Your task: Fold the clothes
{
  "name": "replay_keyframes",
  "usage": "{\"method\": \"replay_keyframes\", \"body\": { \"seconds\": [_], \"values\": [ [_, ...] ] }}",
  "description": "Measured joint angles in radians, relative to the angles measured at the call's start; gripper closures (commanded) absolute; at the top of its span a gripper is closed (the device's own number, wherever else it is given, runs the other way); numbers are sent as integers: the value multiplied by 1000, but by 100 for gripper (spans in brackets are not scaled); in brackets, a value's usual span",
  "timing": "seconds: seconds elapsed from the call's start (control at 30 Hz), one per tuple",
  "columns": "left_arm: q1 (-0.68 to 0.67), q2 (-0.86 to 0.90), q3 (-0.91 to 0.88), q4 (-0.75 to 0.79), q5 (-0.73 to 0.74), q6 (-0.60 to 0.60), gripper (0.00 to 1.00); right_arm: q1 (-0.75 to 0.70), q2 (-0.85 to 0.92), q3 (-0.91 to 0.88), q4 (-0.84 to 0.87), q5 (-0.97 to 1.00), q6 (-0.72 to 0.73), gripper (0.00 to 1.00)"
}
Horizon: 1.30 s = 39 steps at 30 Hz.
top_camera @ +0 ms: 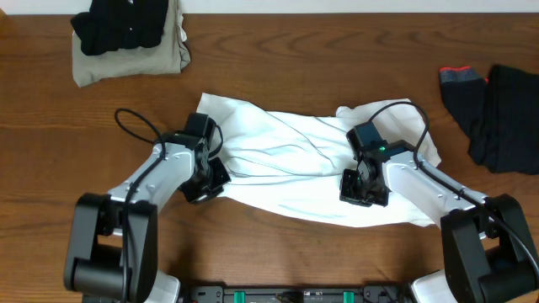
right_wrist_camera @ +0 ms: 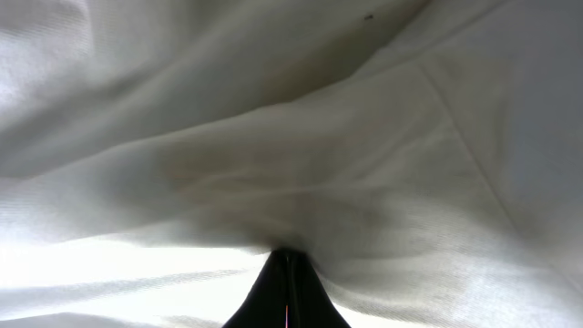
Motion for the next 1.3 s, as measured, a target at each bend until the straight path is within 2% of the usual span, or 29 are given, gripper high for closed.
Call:
{"method": "replay_keyframes", "body": {
  "seconds": [0.3,0.57,0.83,1.07,1.3],
  "values": [
    [0,14,4,58,-4,0,94,0,0,0,-4,0,0,99],
    [0,14,25,65,-166,0,94,0,0,0,-7,3,0,99],
    [67,14,26,25,-313,0,94,0,0,0,-8,10,7,99],
    [139,14,26,-16,-344,0,94,0,0,0,-7,13,20,99],
    [152,14,35,-85,-349,0,94,-7,0,2,-14,23,29,99]
  ]
}}
